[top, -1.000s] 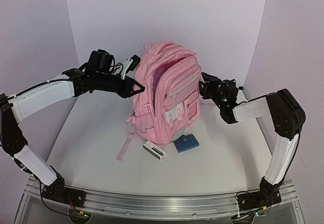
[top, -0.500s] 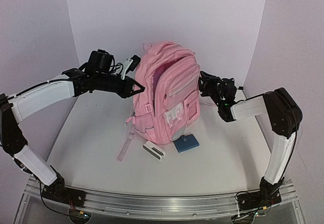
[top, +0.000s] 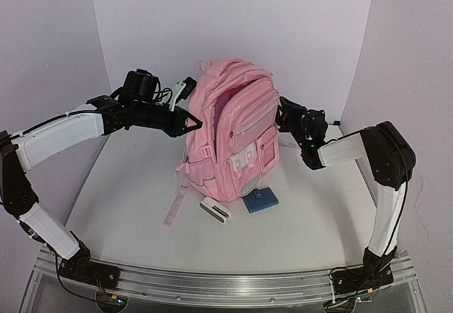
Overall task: Pack the student bag
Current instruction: Zip the student bag at the center of the board.
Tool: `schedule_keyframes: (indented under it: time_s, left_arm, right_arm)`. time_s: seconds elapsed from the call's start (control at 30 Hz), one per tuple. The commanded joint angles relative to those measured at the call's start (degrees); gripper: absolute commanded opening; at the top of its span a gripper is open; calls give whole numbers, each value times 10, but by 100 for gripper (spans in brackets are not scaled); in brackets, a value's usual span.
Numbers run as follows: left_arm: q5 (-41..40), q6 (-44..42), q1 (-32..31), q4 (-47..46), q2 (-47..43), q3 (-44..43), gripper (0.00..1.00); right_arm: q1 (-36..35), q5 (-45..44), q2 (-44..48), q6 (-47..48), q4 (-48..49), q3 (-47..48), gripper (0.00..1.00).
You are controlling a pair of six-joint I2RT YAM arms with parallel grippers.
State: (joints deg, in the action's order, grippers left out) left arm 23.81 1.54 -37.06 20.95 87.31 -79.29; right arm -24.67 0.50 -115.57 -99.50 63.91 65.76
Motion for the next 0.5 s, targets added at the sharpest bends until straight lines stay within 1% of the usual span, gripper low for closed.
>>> schedule_keyframes:
  time_s: [0.0, 0.17, 0.23, 0.43, 0.47]
  left_arm:
    - [-3, -6, 2, 11, -6, -9, 0]
    - [-2, -7, 2, 13, -7, -10, 0]
    - [-3, -7, 2, 14, -8, -10, 0]
    - [-8, -2, 2, 14, -10, -8, 0]
    - [-8, -1, 2, 15, -11, -8, 0]
  right_arm:
    - [-1, -5, -14, -7, 39, 37, 32]
    - [0, -4, -27, -10, 40, 51, 30]
    - [0, -2, -29, -10, 41, 53, 24]
    - [0, -5, -15, -5, 48, 44, 0]
    - [0, -5, -10, -3, 48, 44, 0]
